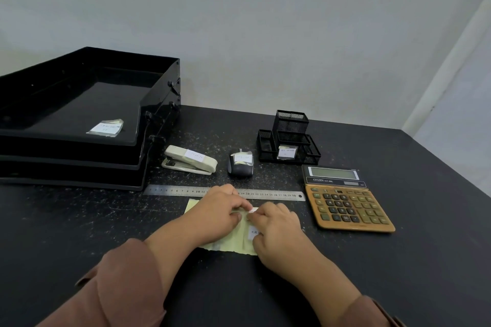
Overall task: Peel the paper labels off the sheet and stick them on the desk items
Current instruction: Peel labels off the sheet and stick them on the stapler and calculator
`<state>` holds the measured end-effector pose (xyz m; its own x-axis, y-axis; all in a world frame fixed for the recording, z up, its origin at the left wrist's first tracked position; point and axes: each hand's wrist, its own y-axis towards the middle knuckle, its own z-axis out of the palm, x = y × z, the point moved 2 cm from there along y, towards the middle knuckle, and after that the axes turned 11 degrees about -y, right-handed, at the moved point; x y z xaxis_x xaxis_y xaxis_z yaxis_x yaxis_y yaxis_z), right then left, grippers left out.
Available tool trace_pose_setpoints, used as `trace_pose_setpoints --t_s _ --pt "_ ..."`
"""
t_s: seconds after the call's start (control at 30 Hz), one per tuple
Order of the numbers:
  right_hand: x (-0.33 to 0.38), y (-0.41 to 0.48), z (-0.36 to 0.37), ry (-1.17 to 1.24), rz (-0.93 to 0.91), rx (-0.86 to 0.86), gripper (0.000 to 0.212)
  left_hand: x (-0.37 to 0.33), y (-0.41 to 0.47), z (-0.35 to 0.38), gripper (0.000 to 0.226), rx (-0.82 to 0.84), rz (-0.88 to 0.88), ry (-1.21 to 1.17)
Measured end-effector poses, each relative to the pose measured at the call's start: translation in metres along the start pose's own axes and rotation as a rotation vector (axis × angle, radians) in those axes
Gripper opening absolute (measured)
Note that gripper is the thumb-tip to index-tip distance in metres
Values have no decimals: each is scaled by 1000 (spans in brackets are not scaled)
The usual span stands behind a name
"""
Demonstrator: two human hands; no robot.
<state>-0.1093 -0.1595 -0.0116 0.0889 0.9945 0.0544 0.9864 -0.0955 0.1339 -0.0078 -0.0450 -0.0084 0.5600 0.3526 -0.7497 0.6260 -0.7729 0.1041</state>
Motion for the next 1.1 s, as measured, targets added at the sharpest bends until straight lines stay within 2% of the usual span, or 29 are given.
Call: trace_pose_setpoints --t_s 0.23,0.4,0.6,0.73,0.87,0.93,1.1 --pt "2 1 -2 21 -11 3 40 -3 -1 0 28 8 -6 15" --pt "2 -3 -5 90 22 -47 60 -3 -1 -1 29 11 0 40" --pt "4 2 -1 -45 -6 4 42 -3 -1 0 28 8 -6 14" --pt "3 1 0 -47 -32 4 39 -4 -1 0 28 9 -9 23" --pt "2 -3 -3 85 -4 -79 56 -4 -2 0 29 9 -7 39" --pt "1 -4 -3 76 21 -62 60 -4 -2 0 29 13 -8 41" --pt "3 1 1 -11 17 -9 47 -2 -1 0 28 10 -17 23"
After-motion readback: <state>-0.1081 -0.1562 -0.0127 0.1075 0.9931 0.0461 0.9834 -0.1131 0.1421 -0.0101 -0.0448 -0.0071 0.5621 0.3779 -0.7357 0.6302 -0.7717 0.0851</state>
